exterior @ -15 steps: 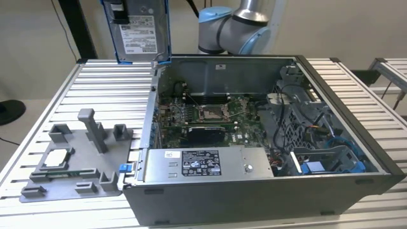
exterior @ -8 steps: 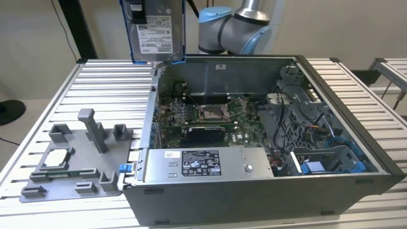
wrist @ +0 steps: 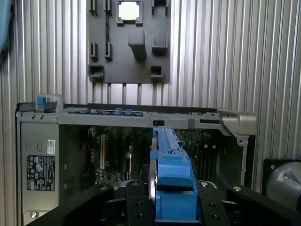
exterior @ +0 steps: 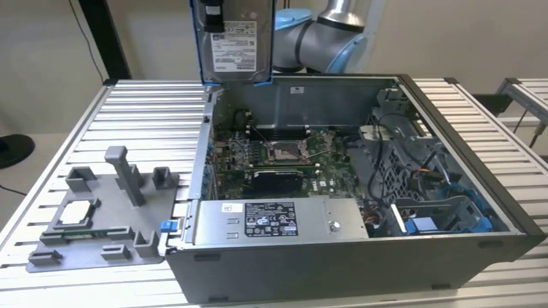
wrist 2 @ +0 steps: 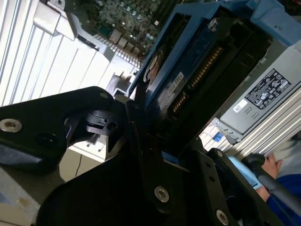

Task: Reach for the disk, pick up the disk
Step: 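Pick up the disk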

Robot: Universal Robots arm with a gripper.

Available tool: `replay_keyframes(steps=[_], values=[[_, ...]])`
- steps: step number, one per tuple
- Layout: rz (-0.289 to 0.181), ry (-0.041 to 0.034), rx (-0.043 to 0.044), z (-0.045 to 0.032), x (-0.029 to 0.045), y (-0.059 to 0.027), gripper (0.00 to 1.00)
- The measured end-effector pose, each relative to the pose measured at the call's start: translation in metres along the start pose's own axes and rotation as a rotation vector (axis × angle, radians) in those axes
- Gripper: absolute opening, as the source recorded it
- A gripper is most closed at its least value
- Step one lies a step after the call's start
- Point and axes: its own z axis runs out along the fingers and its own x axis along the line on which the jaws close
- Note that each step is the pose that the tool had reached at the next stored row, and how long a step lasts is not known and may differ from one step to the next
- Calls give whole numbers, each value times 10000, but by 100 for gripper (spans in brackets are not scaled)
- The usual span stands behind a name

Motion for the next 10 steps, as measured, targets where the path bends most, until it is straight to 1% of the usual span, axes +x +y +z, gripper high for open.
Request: replay_keyframes(steps=[10], values=[[-1, 0, 0, -1, 4, -451, 0]])
